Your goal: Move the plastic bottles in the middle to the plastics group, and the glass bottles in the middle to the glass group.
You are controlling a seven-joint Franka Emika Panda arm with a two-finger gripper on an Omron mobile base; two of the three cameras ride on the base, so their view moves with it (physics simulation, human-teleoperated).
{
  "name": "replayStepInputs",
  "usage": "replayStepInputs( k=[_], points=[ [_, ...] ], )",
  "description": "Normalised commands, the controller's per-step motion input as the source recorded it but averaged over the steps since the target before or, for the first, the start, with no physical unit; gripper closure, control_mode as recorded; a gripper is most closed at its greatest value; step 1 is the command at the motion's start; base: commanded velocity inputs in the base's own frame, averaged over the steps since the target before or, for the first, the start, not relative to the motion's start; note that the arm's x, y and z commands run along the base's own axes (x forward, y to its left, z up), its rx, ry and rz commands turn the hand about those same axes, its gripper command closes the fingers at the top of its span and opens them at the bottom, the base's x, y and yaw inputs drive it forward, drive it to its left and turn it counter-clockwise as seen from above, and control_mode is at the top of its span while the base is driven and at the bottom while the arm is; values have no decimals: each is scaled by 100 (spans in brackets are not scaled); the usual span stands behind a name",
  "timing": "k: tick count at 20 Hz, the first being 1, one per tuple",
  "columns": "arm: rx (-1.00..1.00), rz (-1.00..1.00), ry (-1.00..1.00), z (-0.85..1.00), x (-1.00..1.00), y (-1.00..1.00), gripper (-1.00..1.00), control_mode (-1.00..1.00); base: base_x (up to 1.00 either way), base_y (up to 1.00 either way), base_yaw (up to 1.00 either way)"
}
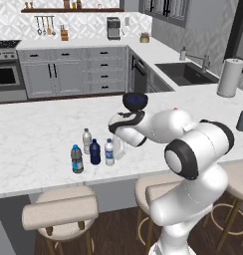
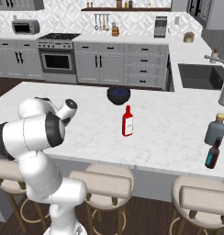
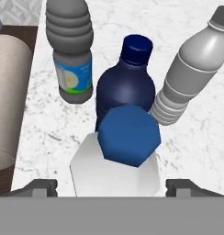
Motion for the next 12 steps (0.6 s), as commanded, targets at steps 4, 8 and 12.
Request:
replayStepInputs(
  k=[4,8,12],
  points=[
    [0,0,-4,-3,-19,-11,-100,-100,0,0,0],
    [0,0,0,0,1,-13,-100,-100,0,0,0],
    [0,-4,1,9,0,-30,-100,-100,0,0,0]
  ],
)
